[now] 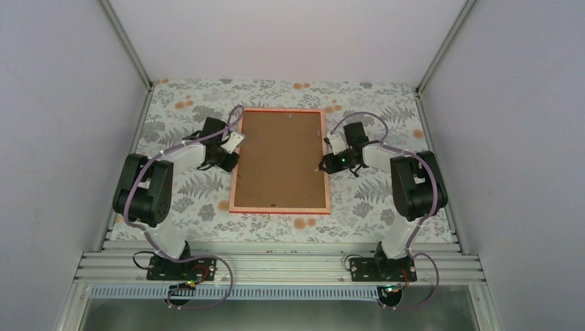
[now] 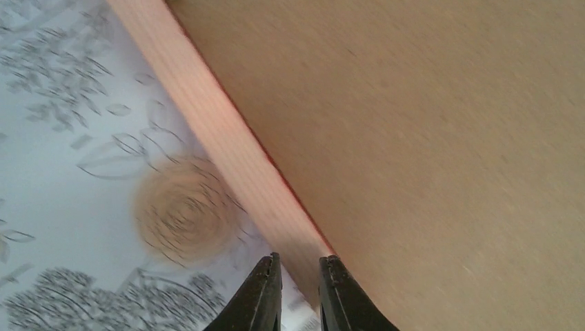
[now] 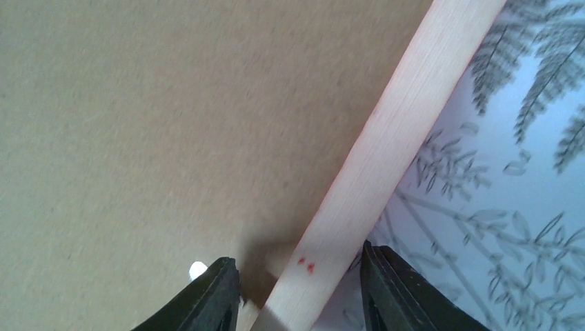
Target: Put the photo into the frame
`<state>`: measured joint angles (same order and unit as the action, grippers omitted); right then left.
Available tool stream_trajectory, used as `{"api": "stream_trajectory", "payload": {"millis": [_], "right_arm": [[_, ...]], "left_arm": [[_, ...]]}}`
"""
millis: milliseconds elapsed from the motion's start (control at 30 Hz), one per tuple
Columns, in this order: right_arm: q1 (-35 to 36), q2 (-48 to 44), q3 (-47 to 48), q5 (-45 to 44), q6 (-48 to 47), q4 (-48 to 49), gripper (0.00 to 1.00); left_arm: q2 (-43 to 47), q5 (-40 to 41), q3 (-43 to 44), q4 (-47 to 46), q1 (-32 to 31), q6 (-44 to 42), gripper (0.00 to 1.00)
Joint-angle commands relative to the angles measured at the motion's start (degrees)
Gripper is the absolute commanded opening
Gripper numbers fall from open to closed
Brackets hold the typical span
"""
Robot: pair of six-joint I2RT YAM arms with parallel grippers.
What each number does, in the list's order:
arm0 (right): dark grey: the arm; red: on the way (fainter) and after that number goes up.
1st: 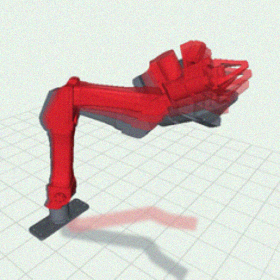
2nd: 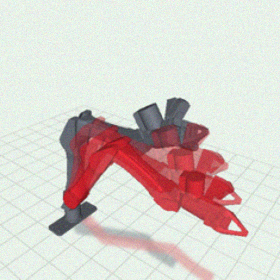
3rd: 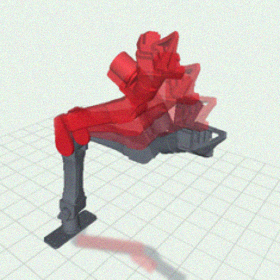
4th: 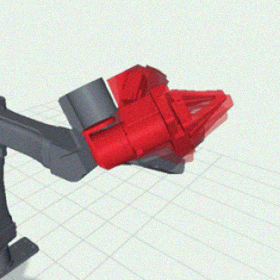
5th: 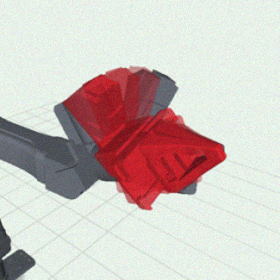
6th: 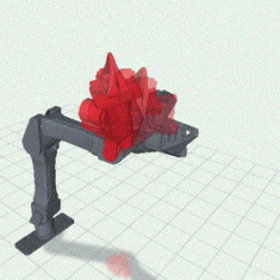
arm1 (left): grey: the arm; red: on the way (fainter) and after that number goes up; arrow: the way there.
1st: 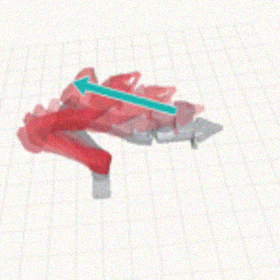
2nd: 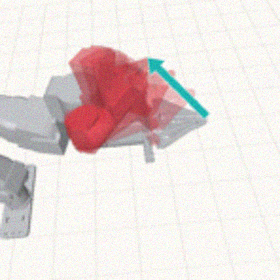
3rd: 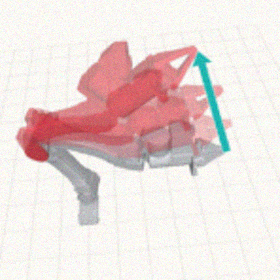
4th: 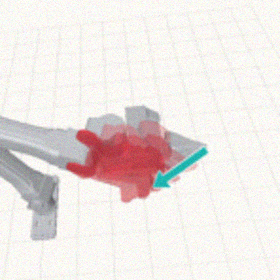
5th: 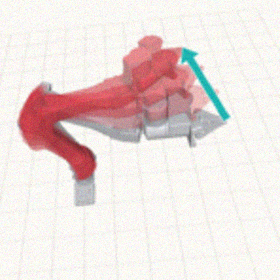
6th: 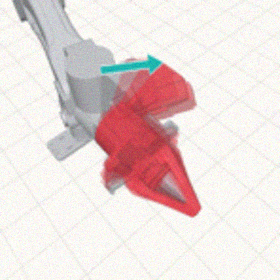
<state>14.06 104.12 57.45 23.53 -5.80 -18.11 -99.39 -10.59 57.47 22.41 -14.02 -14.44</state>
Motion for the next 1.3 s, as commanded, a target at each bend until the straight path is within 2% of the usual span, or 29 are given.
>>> {"api": "stream_trajectory", "payload": {"millis": [0,133,200,300,400,533,733,1000,1133,1267], "right_arm": [[-0.26,-1.34,-4.69,2.28,-2.57,-6.78,0.45],[-0.27,-5.24,-1.75,1.07,-4.98,-7.61,0.53],[-0.29,-6.10,1.26,2.21,-5.60,-6.90,0.57],[0.99,-4.60,6.86,6.24,-4.61,-5.73,0.57],[3.58,-1.74,10.56,9.32,-2.40,-3.50,0.56],[7.58,2.93,15.19,12.28,3.29,0.57,0.55],[14.12,9.69,19.72,13.39,10.27,7.26,0.52],[16.33,20.53,27.74,12.19,16.23,13.84,0.52],[16.39,23.85,26.21,9.75,16.72,15.15,0.51],[16.37,23.03,20.07,8.47,16.53,16.66,0.48]], "left_arm": [[1.93,-3.34,-4.27,8.75,-1.33,-2.30,0.16],[3.22,-4.30,0.12,8.37,-0.22,-1.17,0.19],[1.57,-2.36,4.69,7.40,-0.16,-1.69,0.31],[-2.56,0.40,11.13,6.25,-0.07,-2.74,0.53],[-6.81,2.25,16.41,5.39,-0.09,-2.78,0.60],[-11.62,5.52,21.09,4.11,-0.11,-1.78,0.61],[-17.17,6.25,25.92,3.83,-0.01,0.16,0.60],[-20.29,5.75,27.19,2.90,0.19,1.43,0.60],[-21.39,6.66,26.84,3.12,0.35,1.52,0.58],[-21.50,6.59,26.91,3.36,1.12,1.00,0.55]]}}
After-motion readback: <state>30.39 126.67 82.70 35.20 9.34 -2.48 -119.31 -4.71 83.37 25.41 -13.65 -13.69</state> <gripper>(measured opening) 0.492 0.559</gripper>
